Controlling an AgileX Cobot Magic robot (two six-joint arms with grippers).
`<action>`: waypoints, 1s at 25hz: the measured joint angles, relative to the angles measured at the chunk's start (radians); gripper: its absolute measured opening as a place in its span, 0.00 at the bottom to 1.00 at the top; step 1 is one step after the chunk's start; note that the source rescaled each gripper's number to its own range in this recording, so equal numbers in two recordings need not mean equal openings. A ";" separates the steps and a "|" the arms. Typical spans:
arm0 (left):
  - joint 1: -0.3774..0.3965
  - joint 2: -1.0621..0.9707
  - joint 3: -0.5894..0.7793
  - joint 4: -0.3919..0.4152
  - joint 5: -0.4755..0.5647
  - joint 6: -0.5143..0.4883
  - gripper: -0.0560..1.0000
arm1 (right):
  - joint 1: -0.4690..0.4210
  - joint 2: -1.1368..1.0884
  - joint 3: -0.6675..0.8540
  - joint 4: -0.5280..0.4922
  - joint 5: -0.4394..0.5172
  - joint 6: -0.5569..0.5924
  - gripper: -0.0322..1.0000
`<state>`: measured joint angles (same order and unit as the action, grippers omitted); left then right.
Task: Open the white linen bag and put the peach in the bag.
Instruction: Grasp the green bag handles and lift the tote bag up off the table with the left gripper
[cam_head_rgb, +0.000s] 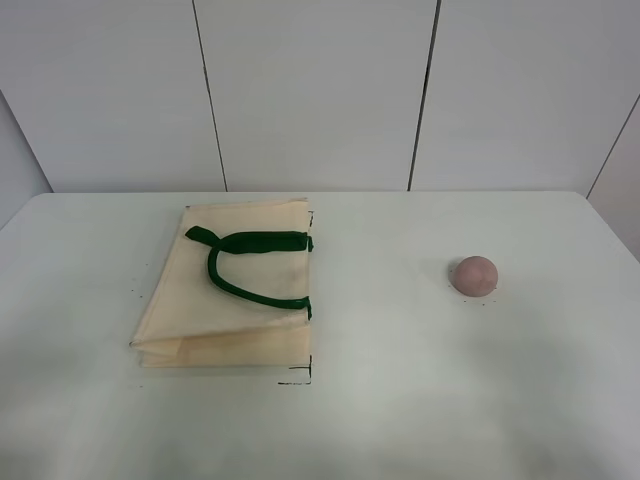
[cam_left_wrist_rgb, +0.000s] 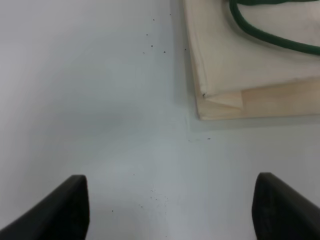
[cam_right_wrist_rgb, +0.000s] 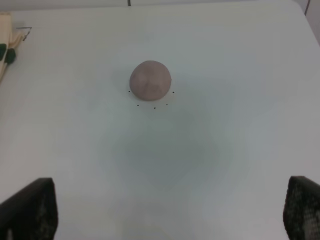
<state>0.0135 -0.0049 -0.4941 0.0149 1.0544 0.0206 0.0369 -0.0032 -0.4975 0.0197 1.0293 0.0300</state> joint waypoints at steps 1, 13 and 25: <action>0.000 0.000 0.000 0.000 0.000 0.000 0.97 | 0.000 0.000 0.000 0.000 0.000 0.000 1.00; 0.000 0.315 -0.147 0.001 -0.001 -0.009 0.97 | 0.000 0.000 0.000 0.000 0.000 0.000 1.00; 0.000 1.173 -0.584 0.001 -0.034 -0.010 0.97 | 0.000 0.000 0.000 0.000 0.000 0.000 1.00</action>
<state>0.0135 1.1686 -1.0780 0.0162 1.0199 0.0106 0.0369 -0.0032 -0.4975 0.0197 1.0293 0.0300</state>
